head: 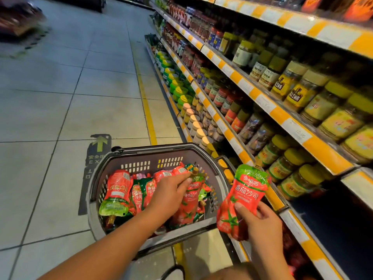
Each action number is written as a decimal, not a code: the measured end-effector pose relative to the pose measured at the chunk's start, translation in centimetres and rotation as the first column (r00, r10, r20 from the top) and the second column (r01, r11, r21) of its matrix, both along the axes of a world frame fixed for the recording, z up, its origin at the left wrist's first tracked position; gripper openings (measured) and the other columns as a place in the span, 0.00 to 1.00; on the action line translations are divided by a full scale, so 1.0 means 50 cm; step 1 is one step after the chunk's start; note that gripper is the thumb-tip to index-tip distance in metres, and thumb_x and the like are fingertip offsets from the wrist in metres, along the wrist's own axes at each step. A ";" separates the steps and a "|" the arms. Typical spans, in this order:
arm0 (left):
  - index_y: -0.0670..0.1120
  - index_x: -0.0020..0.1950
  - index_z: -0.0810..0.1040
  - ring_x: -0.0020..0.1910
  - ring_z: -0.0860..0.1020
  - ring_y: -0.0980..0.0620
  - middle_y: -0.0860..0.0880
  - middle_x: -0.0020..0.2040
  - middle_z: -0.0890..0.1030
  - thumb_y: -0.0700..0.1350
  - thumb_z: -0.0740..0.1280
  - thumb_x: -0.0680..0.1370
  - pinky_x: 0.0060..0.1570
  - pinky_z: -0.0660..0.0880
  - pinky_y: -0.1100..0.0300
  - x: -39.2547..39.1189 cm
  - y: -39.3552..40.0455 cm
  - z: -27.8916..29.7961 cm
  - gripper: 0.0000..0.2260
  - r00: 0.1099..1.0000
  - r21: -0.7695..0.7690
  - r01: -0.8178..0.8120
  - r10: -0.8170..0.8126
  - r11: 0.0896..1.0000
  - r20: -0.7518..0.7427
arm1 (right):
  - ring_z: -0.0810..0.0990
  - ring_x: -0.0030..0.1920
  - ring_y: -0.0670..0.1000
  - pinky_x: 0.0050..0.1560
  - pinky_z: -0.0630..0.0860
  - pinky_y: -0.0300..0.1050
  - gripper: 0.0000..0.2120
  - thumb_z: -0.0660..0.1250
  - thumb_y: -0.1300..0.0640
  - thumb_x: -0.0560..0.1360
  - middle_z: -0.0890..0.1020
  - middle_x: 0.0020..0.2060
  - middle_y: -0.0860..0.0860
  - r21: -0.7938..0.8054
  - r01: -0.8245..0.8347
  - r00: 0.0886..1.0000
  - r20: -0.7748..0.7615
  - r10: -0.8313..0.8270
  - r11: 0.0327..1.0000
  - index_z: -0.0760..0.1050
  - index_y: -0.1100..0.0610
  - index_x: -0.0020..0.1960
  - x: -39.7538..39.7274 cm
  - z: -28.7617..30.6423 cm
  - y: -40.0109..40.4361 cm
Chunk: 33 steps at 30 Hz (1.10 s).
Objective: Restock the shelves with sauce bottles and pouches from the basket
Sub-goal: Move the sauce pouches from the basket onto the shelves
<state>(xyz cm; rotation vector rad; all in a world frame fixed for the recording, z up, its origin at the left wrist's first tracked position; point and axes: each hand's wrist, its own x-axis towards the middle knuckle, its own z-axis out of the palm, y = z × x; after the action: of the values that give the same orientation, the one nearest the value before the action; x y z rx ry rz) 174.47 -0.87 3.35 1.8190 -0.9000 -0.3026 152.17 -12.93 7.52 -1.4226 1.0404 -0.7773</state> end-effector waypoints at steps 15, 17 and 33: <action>0.59 0.50 0.87 0.47 0.86 0.44 0.54 0.45 0.88 0.52 0.67 0.84 0.49 0.83 0.37 -0.137 -0.036 0.238 0.09 0.929 -0.264 0.131 -0.211 0.955 -0.303 | 0.89 0.45 0.57 0.39 0.84 0.45 0.25 0.83 0.50 0.58 0.89 0.46 0.56 -0.095 0.293 0.946 0.170 -0.275 0.951 0.86 0.50 0.55 -0.318 0.149 0.081; 0.60 0.50 0.87 0.47 0.87 0.50 0.59 0.46 0.87 0.52 0.67 0.84 0.42 0.84 0.45 -0.188 -0.052 0.276 0.09 0.918 -0.292 0.179 -0.266 0.940 -0.294 | 0.89 0.41 0.55 0.36 0.82 0.40 0.19 0.81 0.55 0.60 0.88 0.42 0.57 -0.135 0.328 0.935 0.190 -0.300 0.935 0.86 0.52 0.51 -0.366 0.174 0.097; 0.50 0.51 0.88 0.47 0.87 0.48 0.46 0.48 0.88 0.59 0.68 0.79 0.44 0.84 0.51 -0.817 -0.193 0.472 0.15 0.486 -0.257 0.803 -0.840 0.539 -0.242 | 0.88 0.47 0.58 0.44 0.83 0.44 0.21 0.82 0.48 0.64 0.88 0.47 0.58 -0.166 0.751 0.633 0.456 -0.625 0.639 0.86 0.51 0.55 -0.924 0.244 0.240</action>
<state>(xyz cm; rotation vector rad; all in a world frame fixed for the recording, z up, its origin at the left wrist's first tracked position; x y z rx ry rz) 133.65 -10.51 26.95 1.0280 -1.4636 -1.1289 105.99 -0.95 19.73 -1.0459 1.2086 -1.8155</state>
